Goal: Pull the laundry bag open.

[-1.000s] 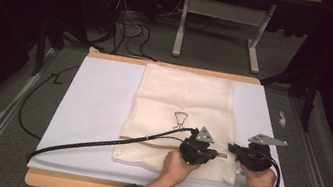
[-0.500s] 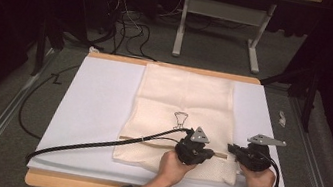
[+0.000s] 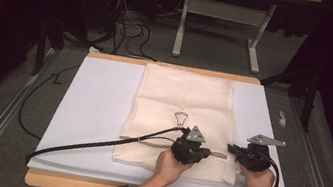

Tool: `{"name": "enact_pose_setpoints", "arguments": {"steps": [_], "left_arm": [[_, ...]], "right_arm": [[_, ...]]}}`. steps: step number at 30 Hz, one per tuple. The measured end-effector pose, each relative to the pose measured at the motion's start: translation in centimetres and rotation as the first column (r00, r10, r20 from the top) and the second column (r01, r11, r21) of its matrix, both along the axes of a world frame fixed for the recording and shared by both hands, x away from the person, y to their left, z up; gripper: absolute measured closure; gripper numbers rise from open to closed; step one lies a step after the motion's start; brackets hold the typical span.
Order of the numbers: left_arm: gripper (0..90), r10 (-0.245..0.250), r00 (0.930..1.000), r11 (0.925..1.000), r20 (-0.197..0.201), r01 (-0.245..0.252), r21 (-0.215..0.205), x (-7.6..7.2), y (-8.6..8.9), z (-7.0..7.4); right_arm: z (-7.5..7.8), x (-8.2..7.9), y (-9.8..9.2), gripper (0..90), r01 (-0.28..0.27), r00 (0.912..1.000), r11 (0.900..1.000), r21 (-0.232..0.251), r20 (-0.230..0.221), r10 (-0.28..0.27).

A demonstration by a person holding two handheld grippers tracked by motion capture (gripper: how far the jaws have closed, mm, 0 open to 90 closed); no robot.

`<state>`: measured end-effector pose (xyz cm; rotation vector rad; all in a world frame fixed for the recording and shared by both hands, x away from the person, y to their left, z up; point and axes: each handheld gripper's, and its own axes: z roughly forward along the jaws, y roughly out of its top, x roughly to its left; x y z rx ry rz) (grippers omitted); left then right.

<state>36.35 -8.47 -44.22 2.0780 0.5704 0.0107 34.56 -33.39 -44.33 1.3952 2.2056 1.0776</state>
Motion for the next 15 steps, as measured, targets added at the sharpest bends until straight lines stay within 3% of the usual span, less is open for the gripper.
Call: {"name": "enact_pose_setpoints", "arguments": {"steps": [7,15], "left_arm": [[87.1,0.011,0.9997,0.9996,-0.022,-0.011,-0.025,0.2,0.8,0.0],[87.1,0.015,0.9998,0.9992,-0.016,-0.015,-0.037,0.1,1.4,0.2]], "right_arm": [[-0.1,0.1,0.1,88.0,-0.004,1.0,1.0,-0.004,0.001,0.004],[-0.1,0.2,0.1,88.0,-0.003,1.0,1.0,0.0,-0.004,0.003]]}}
